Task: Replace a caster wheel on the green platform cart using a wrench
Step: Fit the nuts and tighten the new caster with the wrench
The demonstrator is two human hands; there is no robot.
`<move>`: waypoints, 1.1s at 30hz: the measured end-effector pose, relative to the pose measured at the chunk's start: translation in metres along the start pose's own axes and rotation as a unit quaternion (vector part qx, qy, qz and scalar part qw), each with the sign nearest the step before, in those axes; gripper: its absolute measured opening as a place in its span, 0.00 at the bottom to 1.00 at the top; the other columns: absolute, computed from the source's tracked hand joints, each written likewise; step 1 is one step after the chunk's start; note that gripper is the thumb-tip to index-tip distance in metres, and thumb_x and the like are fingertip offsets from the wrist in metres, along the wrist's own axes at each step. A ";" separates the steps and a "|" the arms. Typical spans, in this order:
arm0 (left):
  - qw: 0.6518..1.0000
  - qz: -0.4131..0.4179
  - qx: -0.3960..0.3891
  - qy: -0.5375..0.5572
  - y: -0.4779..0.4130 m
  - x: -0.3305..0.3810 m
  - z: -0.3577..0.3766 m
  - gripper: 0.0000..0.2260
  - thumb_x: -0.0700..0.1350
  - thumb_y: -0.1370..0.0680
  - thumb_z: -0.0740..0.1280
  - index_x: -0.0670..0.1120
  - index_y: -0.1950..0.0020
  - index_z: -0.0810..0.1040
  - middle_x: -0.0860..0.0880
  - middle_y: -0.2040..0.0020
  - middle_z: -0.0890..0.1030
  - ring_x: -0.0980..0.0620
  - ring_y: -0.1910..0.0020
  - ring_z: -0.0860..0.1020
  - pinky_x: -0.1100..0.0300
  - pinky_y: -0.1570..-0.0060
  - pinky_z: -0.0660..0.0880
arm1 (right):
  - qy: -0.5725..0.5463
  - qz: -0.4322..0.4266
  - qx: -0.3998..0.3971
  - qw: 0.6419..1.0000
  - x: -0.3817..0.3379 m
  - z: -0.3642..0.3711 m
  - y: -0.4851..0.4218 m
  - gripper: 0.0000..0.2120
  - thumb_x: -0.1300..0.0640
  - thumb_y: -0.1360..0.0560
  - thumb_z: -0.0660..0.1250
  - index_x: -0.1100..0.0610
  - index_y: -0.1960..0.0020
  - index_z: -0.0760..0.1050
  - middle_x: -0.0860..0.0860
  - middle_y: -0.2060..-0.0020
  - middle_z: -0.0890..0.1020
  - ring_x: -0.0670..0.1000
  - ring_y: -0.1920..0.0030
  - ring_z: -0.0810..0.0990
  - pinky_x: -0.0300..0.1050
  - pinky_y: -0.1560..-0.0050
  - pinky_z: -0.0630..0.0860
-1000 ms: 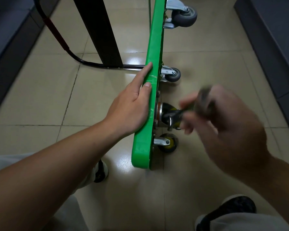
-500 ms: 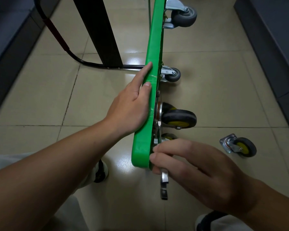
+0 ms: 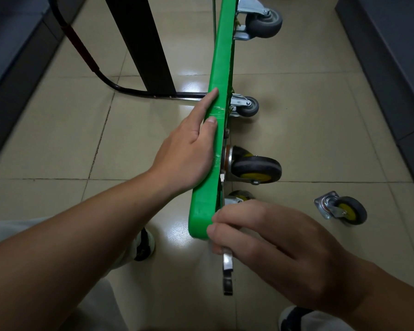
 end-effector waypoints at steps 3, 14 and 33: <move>1.000 0.002 -0.001 0.001 0.000 0.001 0.001 0.24 0.57 0.16 0.49 0.70 0.20 0.56 0.65 0.33 0.69 0.54 0.39 0.77 0.48 0.37 0.75 | -0.008 0.005 -0.006 1.000 0.003 0.003 0.001 0.09 0.65 0.22 0.72 0.65 0.42 0.83 0.62 0.46 0.82 0.58 0.46 0.82 0.49 0.43 0.78; 1.000 0.006 0.006 0.005 -0.002 -0.004 0.001 0.25 0.58 0.17 0.49 0.68 0.19 0.57 0.61 0.22 0.68 0.57 0.30 0.71 0.58 0.37 0.68 | -0.035 0.026 0.039 0.998 0.018 0.002 -0.008 0.08 0.64 0.18 0.66 0.67 0.43 0.81 0.62 0.47 0.82 0.57 0.47 0.81 0.46 0.41 0.77; 1.000 0.004 -0.011 -0.006 -0.003 -0.005 0.000 0.21 0.55 0.12 0.50 0.68 0.18 0.54 0.58 0.47 0.80 0.58 0.58 0.79 0.53 0.58 0.78 | -0.359 0.374 0.193 0.833 0.146 0.005 -0.032 0.04 0.61 0.17 0.65 0.59 0.45 0.78 0.46 0.60 0.83 0.50 0.70 0.80 0.43 0.68 0.79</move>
Point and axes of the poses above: each hand's wrist, its own y-axis away from the middle knuckle, its own z-axis out of the palm, x = y × z, the point moved 9 cm from there along -y, towards the middle knuckle
